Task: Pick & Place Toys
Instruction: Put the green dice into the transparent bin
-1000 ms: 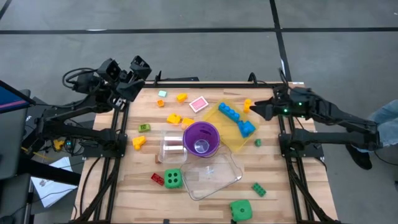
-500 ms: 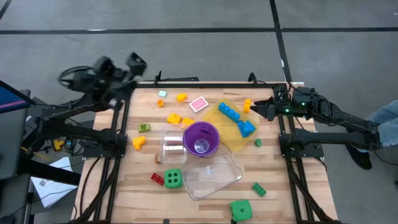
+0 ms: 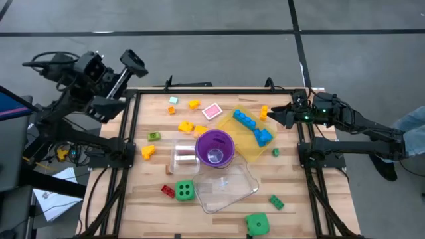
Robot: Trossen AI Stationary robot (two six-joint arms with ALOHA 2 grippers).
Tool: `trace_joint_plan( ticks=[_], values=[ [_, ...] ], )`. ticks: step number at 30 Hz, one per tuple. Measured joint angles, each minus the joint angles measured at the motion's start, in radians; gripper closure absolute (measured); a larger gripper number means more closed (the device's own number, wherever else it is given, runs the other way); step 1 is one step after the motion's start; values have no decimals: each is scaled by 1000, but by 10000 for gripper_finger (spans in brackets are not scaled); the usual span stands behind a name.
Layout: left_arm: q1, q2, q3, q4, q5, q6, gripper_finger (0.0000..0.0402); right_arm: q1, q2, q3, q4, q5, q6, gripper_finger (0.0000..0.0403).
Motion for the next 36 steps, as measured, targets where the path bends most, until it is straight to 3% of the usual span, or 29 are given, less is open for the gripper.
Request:
trace_joint_plan(
  ticks=[8, 16, 23, 29, 36],
  values=[
    [-85, 34, 125, -268, 16, -17, 13, 0, 0, 0, 6, 0, 9, 82],
    [-219, 65, 211, -513, -54, 35, 15, 53, 0, 0, 5, 0, 35, 82],
    [-451, 121, 302, -776, -313, 37, 18, 126, 0, 0, 3, 3, 65, 82],
    [-674, 211, 342, -831, -627, -4, 35, 166, -2, 0, 6, -3, 80, 82],
    [-779, 309, 367, -864, -851, -137, 41, 205, -42, 0, 17, -40, 81, 82]
  ],
)
